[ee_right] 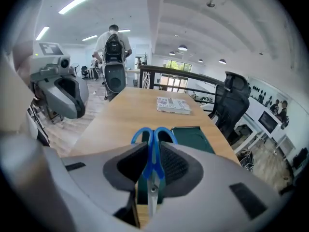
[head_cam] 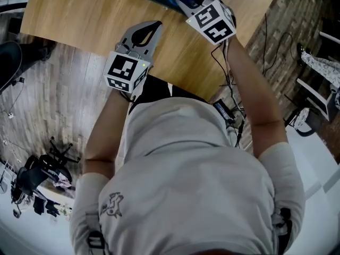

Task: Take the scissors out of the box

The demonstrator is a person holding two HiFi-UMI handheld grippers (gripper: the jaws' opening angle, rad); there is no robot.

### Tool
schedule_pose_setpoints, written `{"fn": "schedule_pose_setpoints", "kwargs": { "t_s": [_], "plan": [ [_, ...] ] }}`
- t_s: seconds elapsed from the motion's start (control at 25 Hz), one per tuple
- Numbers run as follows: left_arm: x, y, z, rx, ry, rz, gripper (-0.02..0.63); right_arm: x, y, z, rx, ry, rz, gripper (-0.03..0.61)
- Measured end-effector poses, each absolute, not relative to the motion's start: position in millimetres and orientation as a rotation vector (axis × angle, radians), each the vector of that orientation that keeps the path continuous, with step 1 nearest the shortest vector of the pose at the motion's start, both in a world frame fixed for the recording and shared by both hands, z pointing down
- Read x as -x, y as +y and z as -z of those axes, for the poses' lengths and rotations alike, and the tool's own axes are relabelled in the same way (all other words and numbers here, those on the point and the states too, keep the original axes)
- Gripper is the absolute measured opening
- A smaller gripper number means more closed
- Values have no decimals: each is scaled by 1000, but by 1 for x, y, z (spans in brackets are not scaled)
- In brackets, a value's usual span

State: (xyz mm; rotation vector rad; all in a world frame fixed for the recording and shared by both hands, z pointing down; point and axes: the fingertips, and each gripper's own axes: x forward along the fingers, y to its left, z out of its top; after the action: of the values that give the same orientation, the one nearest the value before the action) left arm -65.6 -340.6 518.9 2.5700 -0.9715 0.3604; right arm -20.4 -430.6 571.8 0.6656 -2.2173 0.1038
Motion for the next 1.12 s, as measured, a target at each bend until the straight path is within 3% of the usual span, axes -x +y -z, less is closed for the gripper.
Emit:
{"fn": "schedule_pose_setpoints", "kwargs": {
  "t_s": [0.48, 1.12],
  "plan": [
    [32, -269, -461, -2638, -1067, -310, 5, -32, -328, -485, -788, -2402, -144, 92],
    [-5, -181, -406, -2642, -1163, -153, 5, -91, -215, -435, -859, -2582, -118, 92]
  ]
}}
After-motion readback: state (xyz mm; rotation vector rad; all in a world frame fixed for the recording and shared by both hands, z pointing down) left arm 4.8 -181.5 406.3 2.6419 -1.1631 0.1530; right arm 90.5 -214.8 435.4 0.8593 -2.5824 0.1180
